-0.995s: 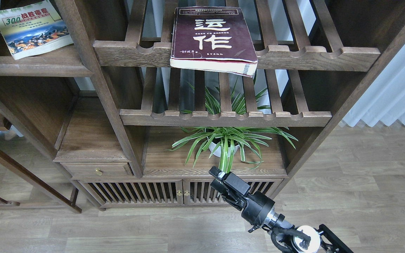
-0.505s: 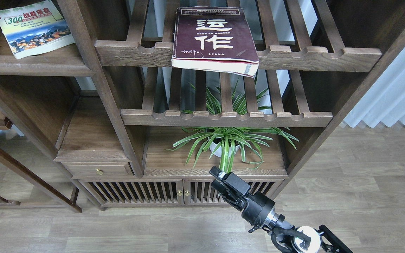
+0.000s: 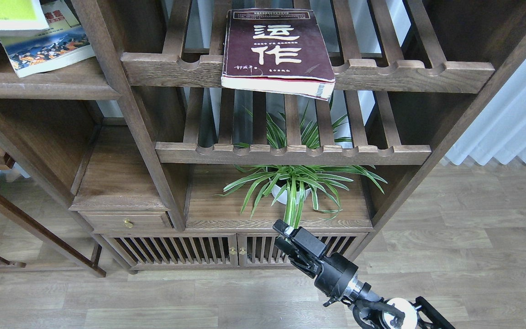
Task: Organize books on shelf
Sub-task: 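Place the yellow-green book on top of the blue book and release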
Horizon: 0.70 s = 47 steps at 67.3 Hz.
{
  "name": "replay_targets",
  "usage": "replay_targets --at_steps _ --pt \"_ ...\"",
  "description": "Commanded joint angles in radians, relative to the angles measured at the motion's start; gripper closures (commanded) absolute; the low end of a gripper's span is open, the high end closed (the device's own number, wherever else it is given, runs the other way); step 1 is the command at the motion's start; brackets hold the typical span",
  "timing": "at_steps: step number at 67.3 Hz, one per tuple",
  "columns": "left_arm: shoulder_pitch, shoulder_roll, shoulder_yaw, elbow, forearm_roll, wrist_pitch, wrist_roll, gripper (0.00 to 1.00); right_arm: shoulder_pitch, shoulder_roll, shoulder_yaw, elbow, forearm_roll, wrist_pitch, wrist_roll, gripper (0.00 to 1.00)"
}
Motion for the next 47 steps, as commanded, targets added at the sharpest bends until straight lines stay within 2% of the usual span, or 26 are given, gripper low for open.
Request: replay_targets --at_steps 1,2,3,7,8,9,10,20,29,37,47 --pt "-0.013 -0.050 -0.008 0.052 -0.001 0.000 0.000 0.89 -0.002 0.000 0.000 0.000 0.000 0.000 0.000 0.01" --pt "-0.015 -0.053 -0.011 0.054 -0.001 0.000 0.000 0.87 -0.002 0.000 0.000 -0.001 0.000 0.000 0.000 0.01" --pt "-0.015 -0.062 -0.014 0.059 -0.001 0.000 0.000 0.80 -0.002 0.000 0.000 -0.001 0.000 0.000 0.000 0.01" --pt "-0.015 -0.075 -0.016 0.065 -0.001 0.000 0.000 0.67 -0.004 0.000 0.000 0.000 0.000 0.000 0.000 0.01" --pt "-0.016 -0.078 -0.016 0.066 -0.001 0.000 0.000 0.58 -0.004 0.000 0.000 -0.001 0.000 0.000 0.000 0.01" --pt "-0.016 -0.078 -0.016 0.066 -0.001 0.000 0.000 0.55 -0.004 0.000 0.000 0.000 0.000 0.000 0.000 0.01" --pt "-0.016 -0.078 -0.016 0.066 -0.001 0.000 0.000 0.48 -0.004 0.000 0.000 -0.001 0.000 0.000 0.000 0.01" --pt "-0.047 -0.073 -0.016 0.065 -0.001 0.000 0.000 0.15 -0.010 0.000 -0.002 0.000 0.000 0.000 0.000 0.01" --pt "-0.067 -0.064 -0.017 0.057 -0.003 0.000 0.000 0.02 -0.011 0.000 -0.003 0.000 0.000 0.000 0.000 0.01" --pt "-0.072 -0.040 -0.026 0.025 -0.012 0.000 0.000 0.01 -0.011 0.000 -0.003 0.000 0.000 0.000 0.000 0.01" --pt "-0.058 0.036 -0.036 -0.113 -0.012 0.000 0.000 0.01 -0.011 0.000 -0.003 0.000 0.000 0.000 0.000 0.01"
